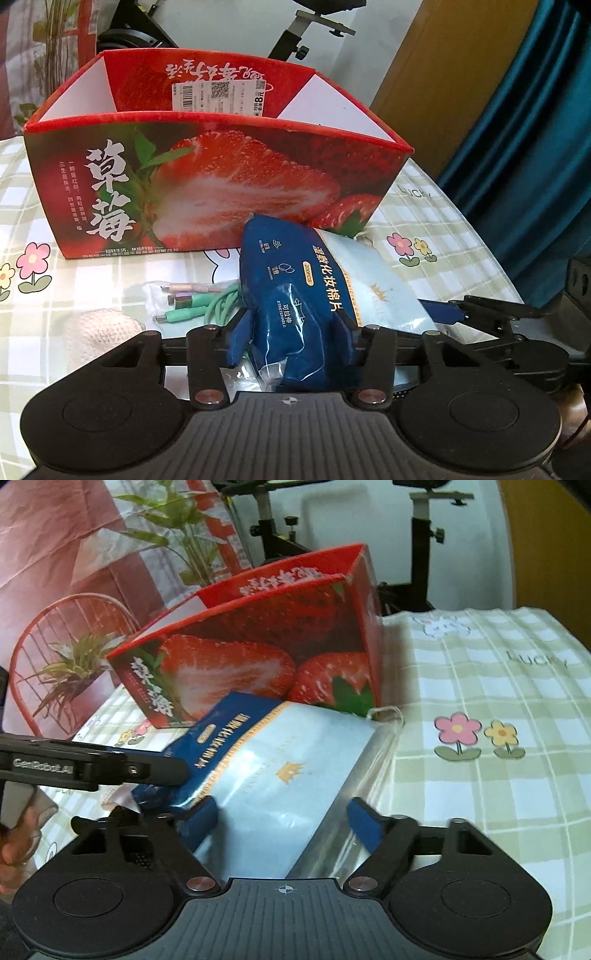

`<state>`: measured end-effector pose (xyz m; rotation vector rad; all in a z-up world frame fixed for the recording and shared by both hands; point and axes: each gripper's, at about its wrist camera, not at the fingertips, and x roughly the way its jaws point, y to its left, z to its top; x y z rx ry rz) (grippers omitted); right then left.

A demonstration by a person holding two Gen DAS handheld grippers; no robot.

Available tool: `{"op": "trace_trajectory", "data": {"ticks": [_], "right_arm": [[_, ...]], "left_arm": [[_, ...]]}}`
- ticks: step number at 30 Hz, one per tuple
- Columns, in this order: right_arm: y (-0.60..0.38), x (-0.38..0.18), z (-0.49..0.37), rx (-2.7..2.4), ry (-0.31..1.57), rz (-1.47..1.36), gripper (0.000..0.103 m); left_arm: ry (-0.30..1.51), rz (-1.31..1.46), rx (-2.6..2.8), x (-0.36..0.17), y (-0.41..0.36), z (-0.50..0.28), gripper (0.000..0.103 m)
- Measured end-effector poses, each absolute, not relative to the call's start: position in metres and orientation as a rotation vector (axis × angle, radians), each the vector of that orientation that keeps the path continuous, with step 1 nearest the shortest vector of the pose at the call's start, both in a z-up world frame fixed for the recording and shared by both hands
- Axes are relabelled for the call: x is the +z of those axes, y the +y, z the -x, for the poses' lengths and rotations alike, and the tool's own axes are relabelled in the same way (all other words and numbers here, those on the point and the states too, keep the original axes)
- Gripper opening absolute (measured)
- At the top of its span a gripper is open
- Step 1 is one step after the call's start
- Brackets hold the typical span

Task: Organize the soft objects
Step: 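Close the left gripper on the blue cotton pad package, then lift the blue package with the left gripper over the red box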

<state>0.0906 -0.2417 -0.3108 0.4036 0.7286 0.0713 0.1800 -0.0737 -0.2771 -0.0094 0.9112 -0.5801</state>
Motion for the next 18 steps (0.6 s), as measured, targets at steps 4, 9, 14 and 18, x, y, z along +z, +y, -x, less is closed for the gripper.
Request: {"op": "trace_trajectory", "data": {"ticks": [4, 9, 14, 18], "right_arm": [[-0.228, -0.295, -0.092, 0.071, 0.717, -0.257, 0.034], [-0.222, -0.284, -0.090, 0.115, 0.719, -0.225, 0.015], [-0.219, -0.272, -0.083, 0.129, 0.694, -0.229, 0.006], [-0.212, -0.257, -0.077, 0.150, 0.664, -0.202, 0.006]], "left_arm": [[0.901, 0.006, -0.601, -0.272, -0.076, -0.175, 0.044], [0.893, 0.013, -0.628, -0.265, -0.074, -0.167, 0.038], [0.875, 0.041, -0.638, -0.258, -0.066, -0.156, 0.036], [0.846, 0.068, -0.637, -0.248, -0.056, -0.149, 0.034]]}}
